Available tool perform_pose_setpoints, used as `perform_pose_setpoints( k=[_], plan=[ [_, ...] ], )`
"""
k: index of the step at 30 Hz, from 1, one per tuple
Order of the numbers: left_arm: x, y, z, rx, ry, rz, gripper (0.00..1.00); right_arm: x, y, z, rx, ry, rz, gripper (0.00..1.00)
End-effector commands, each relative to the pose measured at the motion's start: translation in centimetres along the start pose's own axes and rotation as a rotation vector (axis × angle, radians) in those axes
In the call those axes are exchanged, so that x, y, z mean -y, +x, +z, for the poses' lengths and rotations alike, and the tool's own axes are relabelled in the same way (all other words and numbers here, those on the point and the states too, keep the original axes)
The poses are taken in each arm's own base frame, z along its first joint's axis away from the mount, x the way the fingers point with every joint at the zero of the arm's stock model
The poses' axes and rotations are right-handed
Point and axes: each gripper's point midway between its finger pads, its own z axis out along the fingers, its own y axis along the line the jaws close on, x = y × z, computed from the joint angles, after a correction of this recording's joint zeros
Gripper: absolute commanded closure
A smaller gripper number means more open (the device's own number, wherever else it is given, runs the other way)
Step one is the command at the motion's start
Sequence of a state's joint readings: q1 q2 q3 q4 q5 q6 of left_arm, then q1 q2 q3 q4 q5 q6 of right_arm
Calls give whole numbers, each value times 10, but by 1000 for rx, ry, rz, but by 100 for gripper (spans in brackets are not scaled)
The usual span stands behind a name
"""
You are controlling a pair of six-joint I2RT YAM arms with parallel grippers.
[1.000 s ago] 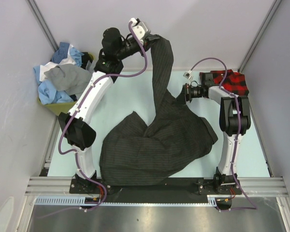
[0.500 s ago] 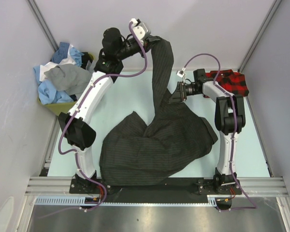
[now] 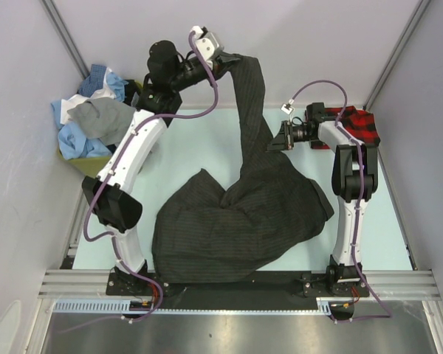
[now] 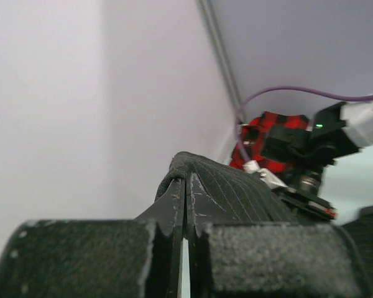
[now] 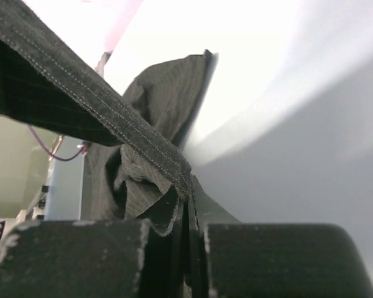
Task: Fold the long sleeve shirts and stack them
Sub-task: Flatten the shirt out
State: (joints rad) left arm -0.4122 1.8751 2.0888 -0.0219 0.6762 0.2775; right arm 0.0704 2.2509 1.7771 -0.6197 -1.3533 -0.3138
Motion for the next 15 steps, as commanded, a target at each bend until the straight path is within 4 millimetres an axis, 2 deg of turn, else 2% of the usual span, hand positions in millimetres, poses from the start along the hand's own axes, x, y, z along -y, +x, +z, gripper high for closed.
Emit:
perform_pose_setpoints(
  k=[1, 2, 3, 4, 5, 6, 7, 8, 9, 10, 11, 12, 13, 14, 15],
  plan=[
    [54, -59, -23, 87, 258, -55, 100, -24, -37, -4, 27, 68, -107, 100],
    [93, -66, -30, 95, 438, -120, 100, -22, -47, -5, 48, 94, -152, 100],
    [148, -61, -34, 18, 589, -254, 100, -21, -44, -7, 60, 108, -96, 100],
    [180, -54, -40, -1, 684, -224, 100, -28, -53, -13, 80, 119, -131, 100],
    [212, -56, -57, -14, 770, -221, 98, -29, -54, -18, 89, 135, -126, 100],
    [252, -44, -78, -96, 865, -277, 93, -31, -53, -24, 94, 147, -119, 100],
    [273, -5, -92, -174, 896, -302, 71, -30, -54, -36, 108, 169, -118, 100],
    [274, -1, -106, -181, 865, -210, 57, -42, -55, -45, 112, 186, -125, 100],
    [265, 16, -108, -210, 808, -172, 45, -48, -53, -48, 110, 189, -132, 100],
    [267, 52, -119, -286, 772, -205, 35, -44, -47, -64, 123, 222, -138, 100],
    [253, 58, -125, -302, 705, -197, 32, -50, -40, -69, 112, 235, -123, 100],
    [216, 78, -129, -337, 583, -182, 31, -62, -39, -75, 107, 248, -150, 100],
    [203, 98, -137, -385, 535, -204, 31, -66, -25, -78, 73, 257, -168, 100],
    [190, 120, -142, -441, 496, -214, 32, -67, -21, -81, 54, 281, -184, 100],
    [173, 145, -160, -540, 444, -236, 33, -78, -20, -85, 46, 294, -222, 100]
  ],
)
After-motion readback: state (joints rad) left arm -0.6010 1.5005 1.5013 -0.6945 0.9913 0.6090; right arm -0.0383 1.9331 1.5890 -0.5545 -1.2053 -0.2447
